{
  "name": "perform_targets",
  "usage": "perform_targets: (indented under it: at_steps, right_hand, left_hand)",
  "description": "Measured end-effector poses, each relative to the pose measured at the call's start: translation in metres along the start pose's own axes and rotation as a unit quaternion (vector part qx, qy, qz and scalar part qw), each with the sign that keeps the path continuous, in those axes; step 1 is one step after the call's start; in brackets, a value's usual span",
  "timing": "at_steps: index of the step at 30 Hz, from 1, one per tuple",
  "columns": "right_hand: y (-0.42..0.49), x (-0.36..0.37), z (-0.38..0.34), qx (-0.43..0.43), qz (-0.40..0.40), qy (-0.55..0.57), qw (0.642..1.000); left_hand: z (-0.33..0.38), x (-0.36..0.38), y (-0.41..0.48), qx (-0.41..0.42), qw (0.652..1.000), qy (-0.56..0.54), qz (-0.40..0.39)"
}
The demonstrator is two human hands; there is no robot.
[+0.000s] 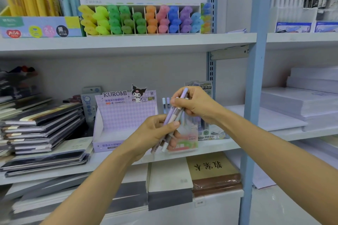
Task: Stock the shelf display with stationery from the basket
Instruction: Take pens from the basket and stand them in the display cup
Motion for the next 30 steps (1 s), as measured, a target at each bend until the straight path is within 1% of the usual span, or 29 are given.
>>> perform_targets:
  at_steps: [2, 3, 6, 7, 9, 12, 14, 20, 24, 26, 28, 30]
  right_hand:
    - [-0.001, 0.001, 0.000, 0.002, -0.002, 0.001, 1.000]
    - [-0.001, 0.002, -0.001, 0.002, -0.009, 0.020, 1.000]
    - [0.000, 0.005, 0.001, 0.023, -0.059, 0.145, 0.987]
    - [-0.001, 0.004, 0.002, 0.026, -0.067, 0.168, 0.983]
    - [-0.001, -0.002, 0.003, 0.022, -0.048, 0.158, 0.986]
    - [-0.001, -0.011, 0.006, 0.019, -0.006, 0.146, 0.989]
    - [-0.002, -0.013, 0.006, 0.019, 0.006, 0.150, 0.988]
    - [-0.004, -0.024, 0.005, 0.011, 0.043, 0.169, 0.985]
    - [-0.006, -0.030, 0.015, 0.019, 0.037, 0.187, 0.981]
    - [-0.008, -0.022, 0.019, 0.035, -0.009, 0.138, 0.990]
    - [-0.011, -0.006, 0.025, 0.051, -0.075, 0.038, 0.995]
    - [-0.012, 0.004, 0.028, 0.047, -0.093, -0.044, 0.994]
  left_hand:
    - [0.003, -0.001, 0.001, 0.026, 0.999, 0.031, 0.032]
    - [0.005, -0.002, 0.002, 0.039, 0.997, 0.037, 0.048]
    - [0.010, -0.011, 0.004, 0.060, 0.993, 0.013, 0.103]
    - [0.012, -0.014, 0.003, 0.065, 0.991, 0.008, 0.116]
    - [0.012, -0.016, 0.003, 0.063, 0.990, 0.001, 0.124]
    - [0.007, -0.011, 0.003, 0.049, 0.993, -0.006, 0.104]
    - [0.003, -0.013, 0.002, 0.039, 0.993, -0.018, 0.109]
    - [0.004, -0.039, -0.004, 0.032, 0.978, -0.053, 0.200]
    - [-0.001, -0.059, -0.010, 0.013, 0.959, -0.090, 0.269]
    - [-0.003, -0.068, -0.014, 0.016, 0.949, -0.090, 0.302]
    - [-0.001, -0.074, -0.017, 0.032, 0.942, -0.063, 0.327]
    - [0.005, -0.075, -0.016, 0.054, 0.938, -0.047, 0.339]
Point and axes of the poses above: each hand's wrist, its own y-axis towards the middle knuckle, its own x-axis out of the palm, z = x × y, the point moved 10 cm from there along y, towards the middle knuckle, and after that the axes turned 12 degrees about x, right-handed, at the moved point
